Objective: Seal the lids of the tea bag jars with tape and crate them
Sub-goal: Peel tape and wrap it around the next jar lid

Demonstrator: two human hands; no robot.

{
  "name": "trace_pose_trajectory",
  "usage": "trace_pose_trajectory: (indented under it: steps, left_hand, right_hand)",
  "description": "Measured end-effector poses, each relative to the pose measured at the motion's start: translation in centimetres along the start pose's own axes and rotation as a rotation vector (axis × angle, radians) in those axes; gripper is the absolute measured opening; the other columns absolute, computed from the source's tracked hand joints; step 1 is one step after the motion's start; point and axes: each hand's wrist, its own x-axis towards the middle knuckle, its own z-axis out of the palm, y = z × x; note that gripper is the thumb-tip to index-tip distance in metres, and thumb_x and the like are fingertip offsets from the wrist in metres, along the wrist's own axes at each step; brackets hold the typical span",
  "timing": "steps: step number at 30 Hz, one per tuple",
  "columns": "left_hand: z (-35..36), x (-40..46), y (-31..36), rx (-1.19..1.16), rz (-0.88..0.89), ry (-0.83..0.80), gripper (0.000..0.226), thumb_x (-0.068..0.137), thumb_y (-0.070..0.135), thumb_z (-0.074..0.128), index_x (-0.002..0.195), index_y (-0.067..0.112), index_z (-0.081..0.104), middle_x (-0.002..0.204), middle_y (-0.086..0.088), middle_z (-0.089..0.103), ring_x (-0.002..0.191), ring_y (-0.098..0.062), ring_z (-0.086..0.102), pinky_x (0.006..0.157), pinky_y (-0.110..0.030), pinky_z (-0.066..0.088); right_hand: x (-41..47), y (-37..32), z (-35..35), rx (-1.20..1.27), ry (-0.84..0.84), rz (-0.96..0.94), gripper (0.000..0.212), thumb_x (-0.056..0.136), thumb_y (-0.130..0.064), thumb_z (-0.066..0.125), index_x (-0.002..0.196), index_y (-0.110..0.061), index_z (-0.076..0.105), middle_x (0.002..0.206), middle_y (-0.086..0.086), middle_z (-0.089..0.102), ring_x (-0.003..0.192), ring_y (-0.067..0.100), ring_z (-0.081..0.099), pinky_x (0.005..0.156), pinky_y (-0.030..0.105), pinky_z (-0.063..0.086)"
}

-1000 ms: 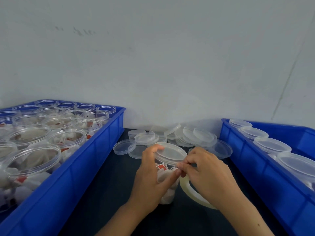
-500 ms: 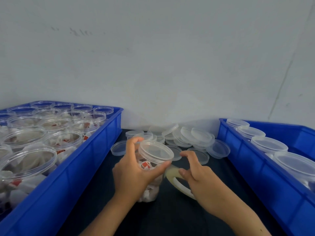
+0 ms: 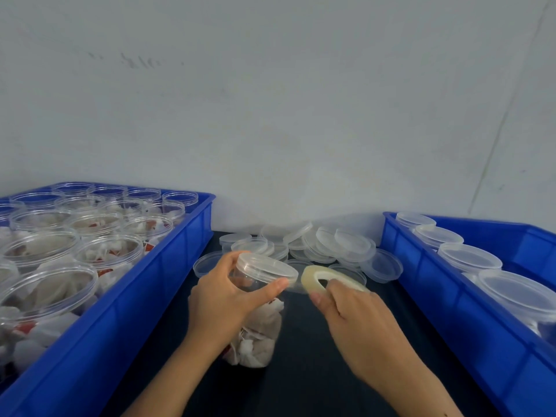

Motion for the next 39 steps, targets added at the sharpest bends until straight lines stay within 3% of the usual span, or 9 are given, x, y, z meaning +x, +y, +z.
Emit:
trace_pose_trajectory:
  steps: [5,9,15,20,25,27,34,39]
  left_hand:
    - [0.4,0.2,-0.3,-0.087,-0.048,-0.043,0.075,0.036,0.088,0.062,0.096,0.042,0.06,0.085,0.036,0.065,0.082,0.015,0.06,0.072,-0.019,0.049]
    - [0.7,0.1,0.0,-0.177,-0.05,-0.112,0.078,0.039,0.082,0.065,0.101,0.035,0.063,0.092,0.018,0.071,0.088,0.002,0.065,0.074,-0.019,0.049]
    - [0.6,0.0,0.0,-0.285,-0.034,-0.207,0.069,0.049,0.069,0.074,0.104,0.028,0.066,0.095,0.013,0.074,0.088,-0.001,0.068,0.077,-0.021,0.054]
    - [0.8,0.0,0.0,-0.378,-0.075,-0.217,0.084,0.043,0.067,0.079,0.112,0.032,0.047,0.088,0.019,0.073,0.08,-0.01,0.072,0.065,-0.022,0.056]
    - [0.7,0.2,-0.1,-0.418,-0.09,-0.239,0.086,0.04,0.065,0.08,0.11,0.031,0.043,0.087,0.017,0.074,0.081,-0.013,0.073,0.072,-0.027,0.055]
    - [0.6,0.2,-0.1,-0.446,-0.099,-0.253,0.087,0.042,0.065,0.087,0.109,0.029,0.043,0.087,0.013,0.075,0.082,-0.016,0.073,0.07,-0.025,0.055]
    - [0.5,0.2,-0.1,-0.484,-0.049,-0.307,0.077,0.05,0.057,0.077,0.111,0.03,0.037,0.087,0.011,0.075,0.08,-0.013,0.073,0.065,-0.017,0.054]
    - [1.0,-0.2,-0.2,-0.535,-0.066,-0.333,0.073,0.055,0.056,0.074,0.113,0.031,0.037,0.095,0.011,0.074,0.091,-0.013,0.072,0.07,-0.021,0.056]
  right_hand:
    - [0.5,0.6,0.1,-0.007,-0.005,-0.002,0.034,0.103,-0.045,0.025,0.095,-0.022,0.048,0.074,-0.007,0.054,0.067,0.01,0.052,0.064,0.027,0.04]
    - [0.7,1.2,0.4,-0.013,0.015,-0.024,0.026,0.102,-0.046,0.024,0.098,-0.027,0.041,0.072,-0.008,0.052,0.064,0.009,0.051,0.062,0.025,0.042]
    - [1.0,1.1,0.6,-0.043,-0.001,-0.02,0.021,0.102,-0.046,0.025,0.106,-0.029,0.037,0.07,-0.01,0.048,0.059,0.007,0.048,0.058,0.021,0.04]
    - [1.2,1.2,0.8,-0.069,0.001,-0.013,0.02,0.102,-0.046,0.023,0.105,-0.03,0.034,0.07,-0.01,0.048,0.059,0.006,0.047,0.061,0.023,0.043]
    - [1.2,1.1,1.0,-0.087,0.025,-0.023,0.024,0.101,-0.048,0.022,0.105,-0.028,0.035,0.067,-0.008,0.047,0.055,0.007,0.044,0.052,0.022,0.033]
    - [1.2,1.0,1.0,-0.09,0.034,-0.026,0.025,0.101,-0.048,0.022,0.107,-0.028,0.036,0.067,-0.008,0.047,0.055,0.007,0.044,0.054,0.023,0.036]
    - [1.0,1.1,1.5,-0.081,0.122,-0.056,0.028,0.101,-0.048,0.021,0.125,-0.036,0.029,0.066,-0.009,0.048,0.057,0.006,0.046,0.061,0.027,0.044]
    - [0.8,0.8,2.2,-0.033,0.154,-0.063,0.043,0.101,-0.048,0.015,0.143,-0.045,0.026,0.076,-0.014,0.046,0.075,0.008,0.053,0.077,0.032,0.05]
